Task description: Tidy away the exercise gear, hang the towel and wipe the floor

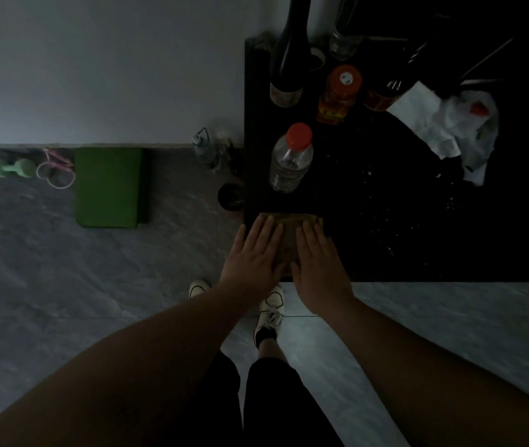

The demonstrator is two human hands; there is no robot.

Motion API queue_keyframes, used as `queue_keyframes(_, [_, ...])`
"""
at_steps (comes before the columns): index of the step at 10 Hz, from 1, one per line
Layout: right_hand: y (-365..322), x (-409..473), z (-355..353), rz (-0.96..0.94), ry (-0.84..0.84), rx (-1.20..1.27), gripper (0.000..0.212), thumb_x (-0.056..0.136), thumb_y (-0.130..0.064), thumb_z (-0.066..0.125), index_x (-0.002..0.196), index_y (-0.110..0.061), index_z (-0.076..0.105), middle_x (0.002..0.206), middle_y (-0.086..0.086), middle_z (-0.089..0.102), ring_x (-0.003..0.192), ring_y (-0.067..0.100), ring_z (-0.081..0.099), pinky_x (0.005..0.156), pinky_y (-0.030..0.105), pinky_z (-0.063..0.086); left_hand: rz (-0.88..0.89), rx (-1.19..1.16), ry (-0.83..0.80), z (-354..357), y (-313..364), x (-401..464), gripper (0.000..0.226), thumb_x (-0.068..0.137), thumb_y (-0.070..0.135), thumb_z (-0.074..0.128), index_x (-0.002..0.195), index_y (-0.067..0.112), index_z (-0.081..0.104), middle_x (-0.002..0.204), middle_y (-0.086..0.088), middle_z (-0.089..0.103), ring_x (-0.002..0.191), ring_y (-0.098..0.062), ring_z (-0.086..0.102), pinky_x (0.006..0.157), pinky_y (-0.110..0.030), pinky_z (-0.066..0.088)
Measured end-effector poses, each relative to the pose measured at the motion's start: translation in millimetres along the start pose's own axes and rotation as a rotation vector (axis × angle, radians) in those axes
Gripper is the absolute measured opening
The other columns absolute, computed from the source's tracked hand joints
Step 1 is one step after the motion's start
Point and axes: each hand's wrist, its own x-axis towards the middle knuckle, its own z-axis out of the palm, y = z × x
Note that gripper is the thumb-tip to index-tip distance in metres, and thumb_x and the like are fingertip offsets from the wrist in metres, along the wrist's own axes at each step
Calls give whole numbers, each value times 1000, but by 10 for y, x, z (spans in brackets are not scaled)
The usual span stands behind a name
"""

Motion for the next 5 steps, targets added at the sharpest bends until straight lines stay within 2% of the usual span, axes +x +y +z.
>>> queue_keyframes(1, [-26, -3, -86, 25, 58, 20, 68, 99, -34, 34, 157, -5, 12, 165, 15, 9, 153, 29, 3, 123, 47, 15, -38, -37, 26, -65, -1, -59, 71, 100, 52, 24, 157, 12, 10, 165, -11, 4, 153, -26, -3, 123, -49, 4])
queue_keyframes(2, [29, 19, -54, 27, 42, 23, 70, 101, -34, 36, 157, -6, 7, 166, 13, 5, 153, 27, 1, 123, 46, 14, -80, -43, -16, -48, -49, -142, 70, 100, 48, 15, 157, 12, -2, 165, -9, -7, 152, -23, -12, 123, -45, -4])
queue_keyframes(3, [89, 10, 9, 17, -32, -9, 71, 101, -34, 37, 157, -7, 4, 166, 12, -1, 153, 26, -1, 123, 48, 16, -84, -1, -87, -4, -89, -179, 69, 99, 48, 8, 157, 13, -6, 166, -7, -10, 151, -23, -14, 123, -46, -4])
queue_keyframes(5, [-4, 65, -249, 48, -113, 32, 76, 101, -35, 42, 157, -9, -1, 167, 10, -5, 153, 24, -6, 124, 46, 7, -118, -100, -156, -263, -74, -133, 74, 102, 49, 30, 157, 18, -9, 165, -4, -12, 151, -22, -15, 123, -48, -2])
